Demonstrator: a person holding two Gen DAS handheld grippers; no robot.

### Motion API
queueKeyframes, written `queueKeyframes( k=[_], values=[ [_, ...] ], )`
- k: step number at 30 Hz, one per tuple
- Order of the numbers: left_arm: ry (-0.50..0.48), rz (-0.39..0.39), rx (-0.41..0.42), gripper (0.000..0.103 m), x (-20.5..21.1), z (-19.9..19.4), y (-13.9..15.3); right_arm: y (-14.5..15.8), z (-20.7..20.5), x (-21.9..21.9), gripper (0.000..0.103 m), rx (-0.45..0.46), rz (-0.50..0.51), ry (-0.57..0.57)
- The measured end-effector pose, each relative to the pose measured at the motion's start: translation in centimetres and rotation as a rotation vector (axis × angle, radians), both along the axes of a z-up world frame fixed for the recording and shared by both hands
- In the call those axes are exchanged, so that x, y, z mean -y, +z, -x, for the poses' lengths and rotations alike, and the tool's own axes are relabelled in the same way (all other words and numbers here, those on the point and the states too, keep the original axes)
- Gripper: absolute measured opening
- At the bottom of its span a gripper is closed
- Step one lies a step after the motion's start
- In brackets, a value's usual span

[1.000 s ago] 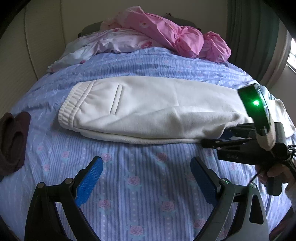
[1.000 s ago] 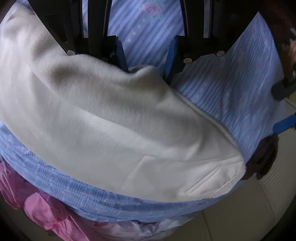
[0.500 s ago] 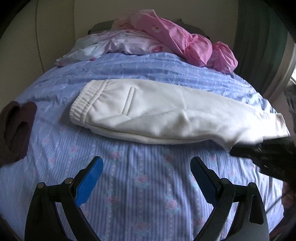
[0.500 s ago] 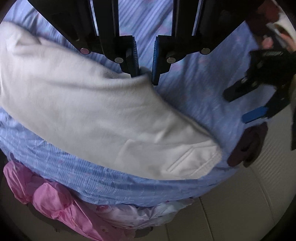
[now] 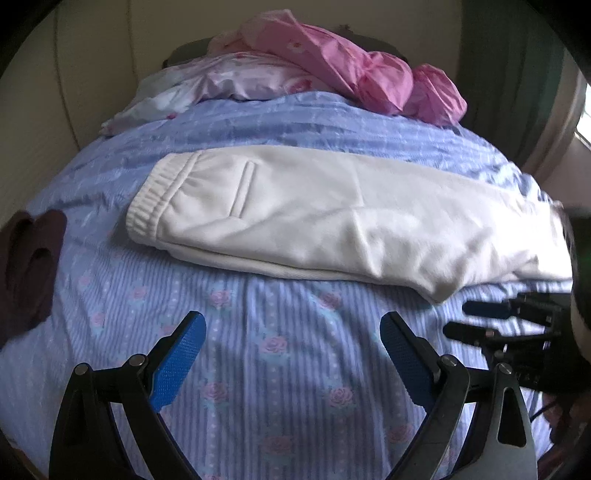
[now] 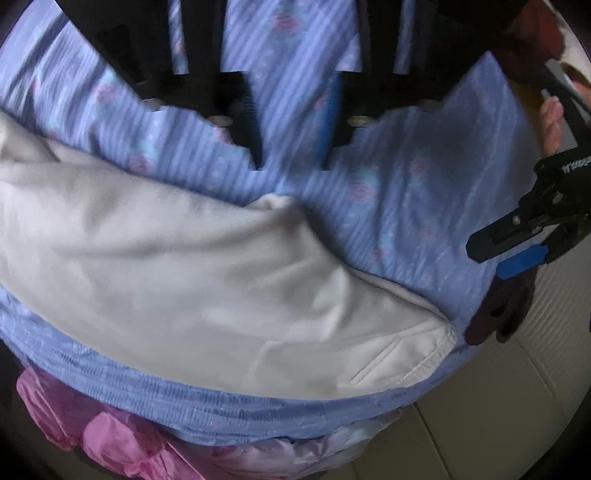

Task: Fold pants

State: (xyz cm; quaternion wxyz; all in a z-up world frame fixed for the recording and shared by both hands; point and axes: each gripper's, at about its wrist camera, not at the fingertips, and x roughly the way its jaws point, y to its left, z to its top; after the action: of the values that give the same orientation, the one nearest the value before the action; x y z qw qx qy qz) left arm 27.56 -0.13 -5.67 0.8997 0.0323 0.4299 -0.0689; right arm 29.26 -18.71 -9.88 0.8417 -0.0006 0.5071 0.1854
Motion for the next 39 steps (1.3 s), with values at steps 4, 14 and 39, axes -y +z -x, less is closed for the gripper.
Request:
queueKeyframes(
  k=[4,14,39],
  values=[
    [-0.001,-0.011,-0.001,0.097,0.2,0.0,-0.1,0.8,-0.2,-1.0,0.04,0.069,0.012,0.022],
    [0.023,0.003,-0.009,0.097,-0.3,-0.2,-0.2,0.2,-2.4,-3.2,0.04,0.131,0.094,0.002],
    [0.127,0.02,-0.04,0.097,-3.0,-0.2,-0.3,-1.0,-2.4,-4.3,0.047,-0.014,0.049,-0.037]
  ],
)
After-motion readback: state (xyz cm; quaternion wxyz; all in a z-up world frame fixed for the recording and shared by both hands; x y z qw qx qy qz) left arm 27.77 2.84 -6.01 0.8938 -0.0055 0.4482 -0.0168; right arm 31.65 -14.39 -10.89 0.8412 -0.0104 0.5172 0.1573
